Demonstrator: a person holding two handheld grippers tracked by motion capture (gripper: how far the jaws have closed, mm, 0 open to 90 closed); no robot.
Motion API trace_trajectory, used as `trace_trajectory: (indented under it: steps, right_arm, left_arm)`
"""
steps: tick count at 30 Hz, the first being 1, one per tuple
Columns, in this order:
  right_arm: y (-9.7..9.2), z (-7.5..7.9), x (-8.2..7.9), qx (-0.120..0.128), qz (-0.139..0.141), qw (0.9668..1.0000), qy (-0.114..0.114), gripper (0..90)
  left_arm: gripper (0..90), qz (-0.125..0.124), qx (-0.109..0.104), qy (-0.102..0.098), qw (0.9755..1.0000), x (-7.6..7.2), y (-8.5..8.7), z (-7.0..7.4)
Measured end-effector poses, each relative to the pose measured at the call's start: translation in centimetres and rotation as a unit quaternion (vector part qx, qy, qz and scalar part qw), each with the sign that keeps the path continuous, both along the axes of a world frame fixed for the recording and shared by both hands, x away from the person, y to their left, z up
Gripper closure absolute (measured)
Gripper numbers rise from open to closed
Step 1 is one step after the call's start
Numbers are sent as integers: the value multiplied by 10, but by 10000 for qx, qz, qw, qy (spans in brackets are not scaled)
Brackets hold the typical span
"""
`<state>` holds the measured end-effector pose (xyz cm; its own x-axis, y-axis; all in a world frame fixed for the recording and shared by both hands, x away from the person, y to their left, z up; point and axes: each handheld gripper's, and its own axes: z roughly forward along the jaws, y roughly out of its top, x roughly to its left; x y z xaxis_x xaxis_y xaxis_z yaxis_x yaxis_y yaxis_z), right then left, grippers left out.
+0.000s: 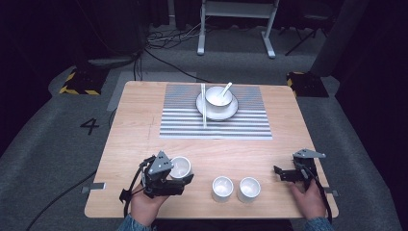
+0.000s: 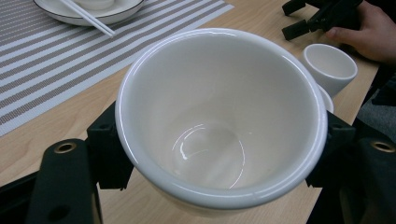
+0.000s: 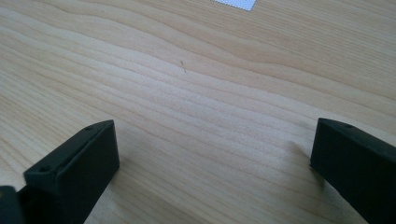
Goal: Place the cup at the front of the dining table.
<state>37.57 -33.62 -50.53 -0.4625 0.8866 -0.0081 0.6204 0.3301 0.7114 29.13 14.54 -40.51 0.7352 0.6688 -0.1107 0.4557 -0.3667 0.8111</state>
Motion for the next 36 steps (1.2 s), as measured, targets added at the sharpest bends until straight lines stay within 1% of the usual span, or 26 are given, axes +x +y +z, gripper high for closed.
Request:
trace_trajectory:
  steps: [2,5,6,9,11,12,15,16,17,20,23,27,31,34,36]
  right_arm:
    - [0,0,0,-5,-3,10000,-3,10]
    - [0,0,0,3,-6,10000,0,10]
    - [0,0,0,3,-4,10000,0,10]
    - [0,0,0,-2,-3,10000,0,10]
    - [0,0,0,3,-8,10000,0,9]
    - [0,0,0,5,-4,10000,2,10]
    - [0,0,0,0,-4,10000,2,10]
    - [0,0,0,0,-4,10000,2,10]
    - [0,0,0,4,-9,10000,1,10]
    - [0,0,0,4,-8,10000,0,9]
    - [0,0,0,4,-8,10000,0,10]
    - [0,0,0,4,-9,10000,1,9]
    - [0,0,0,5,-10,10000,4,10]
    - [0,0,0,5,-9,10000,2,10]
    - [0,0,0,3,-10,10000,1,9]
  left_arm:
    - [268,22,13,15,10000,4,1,1]
    - [268,50,75,-30,10000,10,2,3]
    - [268,63,52,-14,10000,12,2,4]
    - [268,56,61,-56,10000,18,2,7]
    - [268,62,77,-50,9999,21,1,10]
    - [268,81,50,-28,10000,23,1,11]
    - [268,87,93,-31,9999,32,2,16]
    - [268,87,93,-31,9999,32,2,16]
    - [268,107,94,-32,9999,39,3,21]
    - [268,164,76,-64,9998,47,3,26]
    - [268,220,145,-101,9996,56,2,30]
    - [268,299,246,-140,9992,66,2,32]
    - [268,332,264,-128,9990,76,-1,34]
    - [268,320,202,-142,9992,82,-4,35]
    - [268,361,196,-132,9991,88,-6,35]
